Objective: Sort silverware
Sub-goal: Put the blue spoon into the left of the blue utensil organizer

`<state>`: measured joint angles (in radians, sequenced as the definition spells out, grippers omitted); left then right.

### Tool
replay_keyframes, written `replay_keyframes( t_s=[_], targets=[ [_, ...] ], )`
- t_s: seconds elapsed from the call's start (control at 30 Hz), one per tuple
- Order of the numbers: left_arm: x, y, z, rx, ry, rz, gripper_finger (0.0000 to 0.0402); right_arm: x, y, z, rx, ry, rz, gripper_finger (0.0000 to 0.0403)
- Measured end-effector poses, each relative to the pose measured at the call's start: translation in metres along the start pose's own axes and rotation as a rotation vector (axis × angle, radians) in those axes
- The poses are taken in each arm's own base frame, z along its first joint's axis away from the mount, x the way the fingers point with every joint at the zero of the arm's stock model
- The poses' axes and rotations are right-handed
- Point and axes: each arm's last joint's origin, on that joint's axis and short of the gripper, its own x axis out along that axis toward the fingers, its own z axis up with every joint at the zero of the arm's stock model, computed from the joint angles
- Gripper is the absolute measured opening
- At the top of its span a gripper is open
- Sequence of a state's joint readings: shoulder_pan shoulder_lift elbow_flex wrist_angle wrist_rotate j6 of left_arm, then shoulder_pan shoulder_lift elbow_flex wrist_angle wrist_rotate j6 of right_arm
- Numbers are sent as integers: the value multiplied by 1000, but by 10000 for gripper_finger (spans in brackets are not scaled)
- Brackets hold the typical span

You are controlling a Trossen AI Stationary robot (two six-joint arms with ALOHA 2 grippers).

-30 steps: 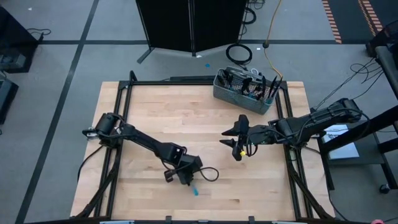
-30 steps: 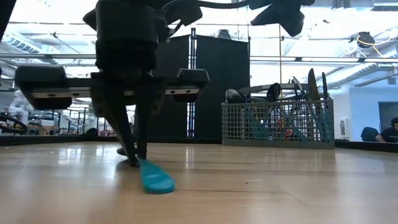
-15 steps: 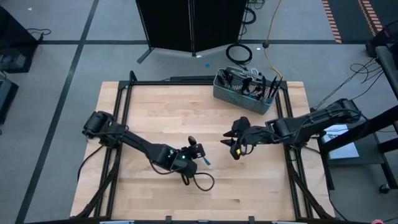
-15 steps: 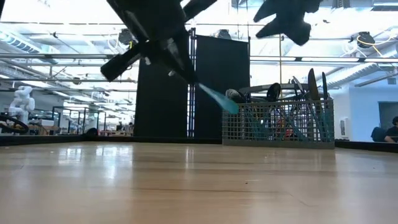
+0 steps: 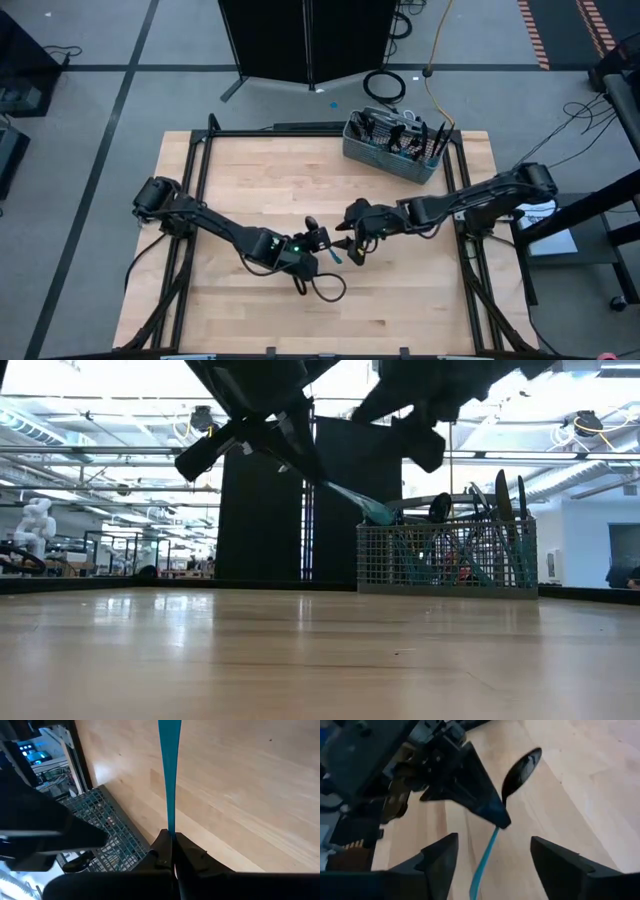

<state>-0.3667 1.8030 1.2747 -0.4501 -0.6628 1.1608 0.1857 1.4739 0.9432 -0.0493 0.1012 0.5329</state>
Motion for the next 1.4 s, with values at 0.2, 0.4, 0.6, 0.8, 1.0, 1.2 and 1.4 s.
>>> replay_keyframes(
  t_s=[0.2, 0.4, 0.6, 0.8, 1.0, 1.2, 1.4],
  targets=[
    [1, 2, -1, -13, 3, 14, 0, 22, -9, -8, 10, 32, -40, 265],
    [2, 3, -1, -14, 1, 18, 0, 38, -10, -13, 10, 22, -29, 260],
    [2, 3, -1, -13, -1, 16, 0, 50, -12, -19, 10, 29, -34, 257],
    [2, 3, -1, 8, -7, 12, 0, 51, -15, -18, 14, 27, -40, 205],
    [2, 4, -1, 20, -11, 24, 0, 54, -17, -18, 9, 19, -36, 34],
    [5, 5, -4, 14, -52, -3, 22, 56, -16, -20, -9, 8, -61, 3],
    [5, 6, -4, 6, -59, 2, 101, 56, -23, -23, -49, 26, -158, 1]
  ],
)
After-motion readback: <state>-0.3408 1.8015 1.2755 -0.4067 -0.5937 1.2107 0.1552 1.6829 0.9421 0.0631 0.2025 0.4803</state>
